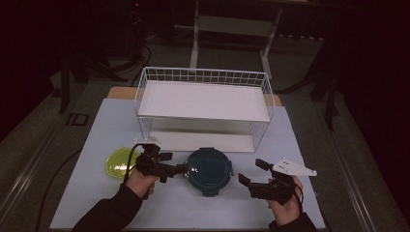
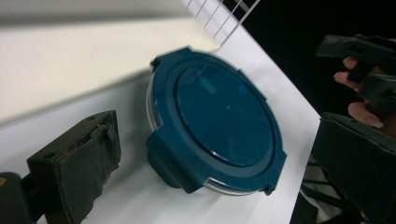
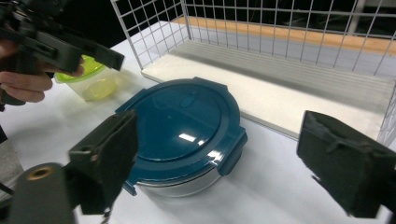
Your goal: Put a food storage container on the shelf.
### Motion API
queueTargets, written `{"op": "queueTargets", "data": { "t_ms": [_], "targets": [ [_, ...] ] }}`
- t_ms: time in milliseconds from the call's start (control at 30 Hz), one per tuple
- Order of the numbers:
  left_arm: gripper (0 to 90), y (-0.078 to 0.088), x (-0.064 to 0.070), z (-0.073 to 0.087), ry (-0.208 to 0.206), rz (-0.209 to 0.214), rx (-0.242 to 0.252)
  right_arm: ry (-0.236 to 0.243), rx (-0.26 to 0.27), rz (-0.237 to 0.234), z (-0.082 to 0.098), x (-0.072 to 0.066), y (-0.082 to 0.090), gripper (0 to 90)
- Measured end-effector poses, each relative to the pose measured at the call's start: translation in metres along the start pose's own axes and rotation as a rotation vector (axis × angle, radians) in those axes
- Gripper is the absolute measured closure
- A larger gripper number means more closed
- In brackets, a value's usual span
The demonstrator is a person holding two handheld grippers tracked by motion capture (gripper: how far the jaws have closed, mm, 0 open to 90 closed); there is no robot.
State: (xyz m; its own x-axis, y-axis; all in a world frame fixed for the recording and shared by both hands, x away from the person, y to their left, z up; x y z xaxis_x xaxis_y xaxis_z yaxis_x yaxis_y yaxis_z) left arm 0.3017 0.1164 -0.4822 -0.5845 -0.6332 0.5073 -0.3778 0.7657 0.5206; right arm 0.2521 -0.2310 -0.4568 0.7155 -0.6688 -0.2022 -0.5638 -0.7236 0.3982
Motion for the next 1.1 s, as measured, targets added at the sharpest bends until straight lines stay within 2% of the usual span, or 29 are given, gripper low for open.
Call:
{"op": "queueTargets", "data": {
  "t_ms": [67, 133, 167, 233, 267, 333, 400, 500, 700, 867, 967, 1100],
  "targets": [
    [0.9, -0.007, -0.006, 0.001, 0.048, 0.003, -0.028, 0.001, -0.001, -0.017, -0.001, -0.001, -0.001, 10.7],
    [3.3, -0.013, -0.012, 0.003, 0.105, 0.008, -0.07, 0.002, -0.012, -0.015, -0.002, -0.003, -0.004, 10.7],
    [4.3, -0.016, -0.014, 0.004, 0.125, 0.018, -0.081, -0.001, -0.016, -0.025, -0.002, -0.003, -0.005, 11.1],
    [5.7, -0.021, -0.018, 0.006, 0.157, 0.008, -0.114, -0.008, -0.026, -0.035, -0.003, -0.005, -0.006, 13.5],
    [8.2, -0.024, -0.02, 0.007, 0.181, 0.014, -0.119, -0.01, -0.028, -0.043, -0.003, -0.005, -0.006, 13.7],
    [14.7, -0.026, -0.023, 0.009, 0.214, -0.007, -0.134, -0.019, -0.034, -0.053, -0.003, -0.006, -0.008, 13.9],
    [16.5, -0.028, -0.028, 0.011, 0.251, -0.009, -0.145, -0.029, -0.038, -0.062, -0.002, -0.006, -0.009, 14.7],
    [24.6, -0.03, -0.032, 0.012, 0.304, 0.013, -0.15, -0.026, -0.044, -0.069, -0.001, -0.007, -0.01, 15.2],
    [39.2, -0.036, -0.038, 0.018, 0.37, 0.058, -0.187, -0.017, -0.047, -0.066, -0.001, -0.008, -0.011, 15.8],
    [45.3, -0.041, -0.041, 0.022, 0.429, 0.133, -0.189, -0.015, -0.051, -0.061, 0.0, -0.008, -0.01, 17.3],
    [50.2, -0.041, -0.041, 0.022, 0.422, 0.155, -0.188, -0.022, -0.057, -0.056, 0.001, -0.006, -0.01, 18.1],
    [51.0, -0.041, -0.04, 0.021, 0.4, 0.149, -0.19, -0.052, -0.068, -0.061, 0.003, -0.002, -0.01, 20.9]
  ]
}}
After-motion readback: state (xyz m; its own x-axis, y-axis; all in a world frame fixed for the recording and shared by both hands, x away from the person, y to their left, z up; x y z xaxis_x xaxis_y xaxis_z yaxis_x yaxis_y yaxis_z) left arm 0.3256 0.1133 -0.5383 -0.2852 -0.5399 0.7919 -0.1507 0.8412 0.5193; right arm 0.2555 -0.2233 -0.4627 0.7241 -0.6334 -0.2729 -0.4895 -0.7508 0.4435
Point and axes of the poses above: each handheld gripper's, and its own axes: y roughly backward along the jaws, z roughly out of its underside, x roughly to its right, the point moved 2 cm from there along -y, roughly forward along the jaws, and after that the axes turned 4 degrees about -z, right-handed, at the moved point
